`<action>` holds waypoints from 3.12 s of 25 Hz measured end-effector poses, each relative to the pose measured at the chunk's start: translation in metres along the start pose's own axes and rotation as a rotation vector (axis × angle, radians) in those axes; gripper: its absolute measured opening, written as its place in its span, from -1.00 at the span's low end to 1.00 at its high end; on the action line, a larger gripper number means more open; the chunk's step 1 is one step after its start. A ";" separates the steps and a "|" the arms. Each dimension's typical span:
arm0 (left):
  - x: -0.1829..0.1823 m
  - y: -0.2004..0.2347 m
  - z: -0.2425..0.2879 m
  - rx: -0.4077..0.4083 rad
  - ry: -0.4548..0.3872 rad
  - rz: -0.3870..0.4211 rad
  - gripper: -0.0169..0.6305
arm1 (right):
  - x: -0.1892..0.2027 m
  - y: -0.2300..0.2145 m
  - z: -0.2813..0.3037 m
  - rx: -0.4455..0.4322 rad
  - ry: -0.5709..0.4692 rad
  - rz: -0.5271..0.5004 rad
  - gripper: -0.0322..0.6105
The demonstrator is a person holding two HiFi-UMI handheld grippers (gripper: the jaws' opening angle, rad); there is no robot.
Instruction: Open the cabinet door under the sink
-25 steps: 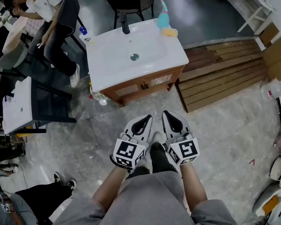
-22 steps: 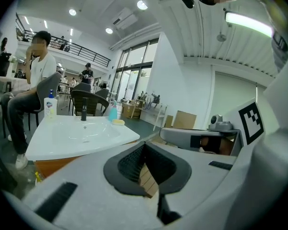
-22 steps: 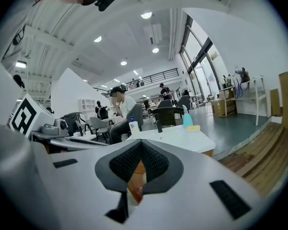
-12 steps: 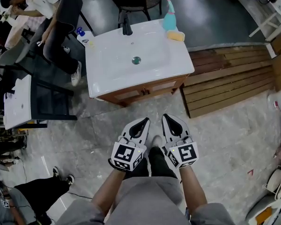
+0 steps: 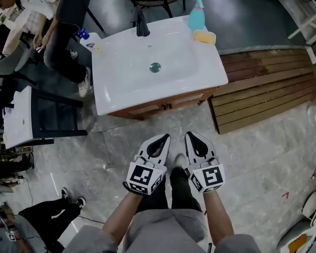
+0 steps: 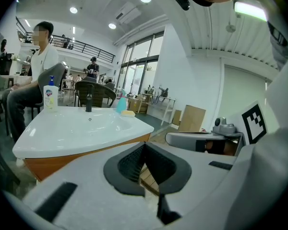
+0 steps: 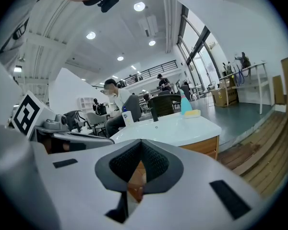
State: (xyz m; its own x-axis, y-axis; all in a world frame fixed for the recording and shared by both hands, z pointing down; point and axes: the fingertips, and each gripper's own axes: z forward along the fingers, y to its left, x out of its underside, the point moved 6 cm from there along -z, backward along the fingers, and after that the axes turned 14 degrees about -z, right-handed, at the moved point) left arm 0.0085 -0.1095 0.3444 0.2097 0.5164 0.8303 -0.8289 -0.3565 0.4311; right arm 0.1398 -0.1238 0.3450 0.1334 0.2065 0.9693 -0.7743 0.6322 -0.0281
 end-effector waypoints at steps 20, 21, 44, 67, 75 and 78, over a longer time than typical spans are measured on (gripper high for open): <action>0.070 0.086 0.060 -0.011 0.084 -0.035 -0.92 | 0.094 0.000 0.071 0.033 0.072 0.064 -0.87; 0.074 0.092 0.062 -0.013 0.085 -0.040 -0.92 | 0.099 0.001 0.075 0.034 0.076 0.067 -0.87; 0.163 0.173 0.127 -0.116 0.119 -0.106 -0.92 | 0.204 -0.004 0.143 0.005 0.125 0.090 -0.87; 0.211 0.216 0.189 -0.271 0.126 -0.128 -0.68 | 0.253 -0.019 0.143 0.017 0.180 0.138 -0.87; 0.215 0.222 0.205 -0.318 0.123 -0.163 -0.54 | 0.262 -0.027 0.137 0.031 0.191 0.148 -0.87; 0.216 0.225 0.209 -0.322 0.125 -0.166 -0.54 | 0.263 -0.029 0.136 0.039 0.191 0.155 -0.87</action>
State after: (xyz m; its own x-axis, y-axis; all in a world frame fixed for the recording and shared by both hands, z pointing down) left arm -0.0242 -0.2410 0.6944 0.3065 0.6446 0.7004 -0.9134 -0.0077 0.4069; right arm 0.1132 -0.1887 0.6341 0.1229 0.4384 0.8903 -0.8173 0.5536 -0.1597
